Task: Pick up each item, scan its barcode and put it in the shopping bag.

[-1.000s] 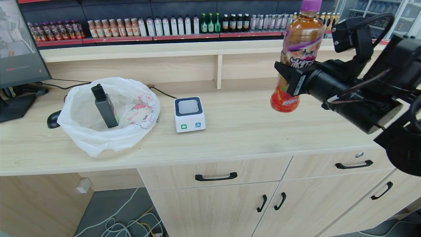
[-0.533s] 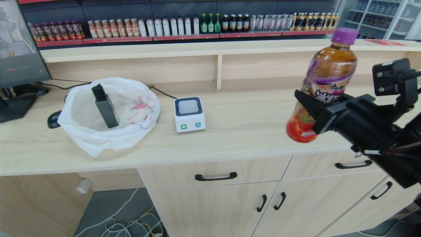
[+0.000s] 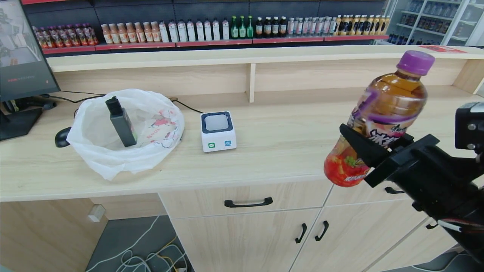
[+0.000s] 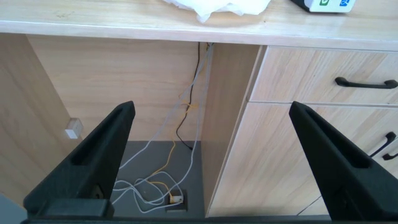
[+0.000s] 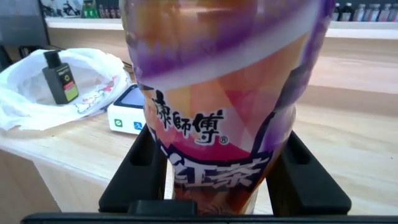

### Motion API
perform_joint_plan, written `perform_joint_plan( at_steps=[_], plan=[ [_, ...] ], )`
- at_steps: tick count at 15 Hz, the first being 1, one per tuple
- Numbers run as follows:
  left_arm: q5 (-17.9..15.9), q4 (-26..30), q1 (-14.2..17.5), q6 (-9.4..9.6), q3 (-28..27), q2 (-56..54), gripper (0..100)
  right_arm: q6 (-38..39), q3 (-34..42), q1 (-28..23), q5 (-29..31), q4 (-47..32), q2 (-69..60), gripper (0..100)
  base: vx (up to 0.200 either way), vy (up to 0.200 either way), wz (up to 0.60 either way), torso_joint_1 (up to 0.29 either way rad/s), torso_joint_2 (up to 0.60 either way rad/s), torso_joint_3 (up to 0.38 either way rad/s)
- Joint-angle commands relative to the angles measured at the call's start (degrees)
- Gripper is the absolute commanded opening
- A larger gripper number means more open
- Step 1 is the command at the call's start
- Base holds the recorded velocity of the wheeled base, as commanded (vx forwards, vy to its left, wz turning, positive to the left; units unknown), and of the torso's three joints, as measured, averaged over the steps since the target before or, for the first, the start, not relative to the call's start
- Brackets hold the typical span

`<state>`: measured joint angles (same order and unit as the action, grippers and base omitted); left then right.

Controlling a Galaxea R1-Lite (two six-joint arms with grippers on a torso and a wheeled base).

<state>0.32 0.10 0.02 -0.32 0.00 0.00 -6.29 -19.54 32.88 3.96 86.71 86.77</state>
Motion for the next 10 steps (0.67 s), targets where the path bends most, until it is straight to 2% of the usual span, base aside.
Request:
perform_joint_plan(
  at_steps=[1,2,5,7,10],
  plan=[
    [0.0,0.0,0.1,-0.03,0.0,0.0,100,-2.2,2.6,4.1,0.2,0.8,0.2,0,0.000,0.000,0.00,0.000,0.00,0.000],
    [0.0,0.0,0.1,-0.03,0.0,0.0,100,-5.0,3.3,6.5,0.3,1.4,-0.1,0,0.000,0.000,0.00,0.000,0.00,0.000],
    [0.0,0.0,0.1,-0.03,0.0,0.0,100,-12.7,1.9,7.7,0.3,1.4,0.1,0,0.000,0.000,0.00,0.000,0.00,0.000],
    [0.0,0.0,0.1,-0.03,0.0,0.0,100,-21.8,1.4,8.5,0.0,1.4,0.1,0,0.000,0.000,0.00,0.000,0.00,0.000],
    [0.0,0.0,0.1,-0.03,0.0,0.0,100,-35.6,1.9,13.0,0.3,1.4,-0.7,0,0.000,0.000,0.00,0.000,0.00,0.000]
  ],
)
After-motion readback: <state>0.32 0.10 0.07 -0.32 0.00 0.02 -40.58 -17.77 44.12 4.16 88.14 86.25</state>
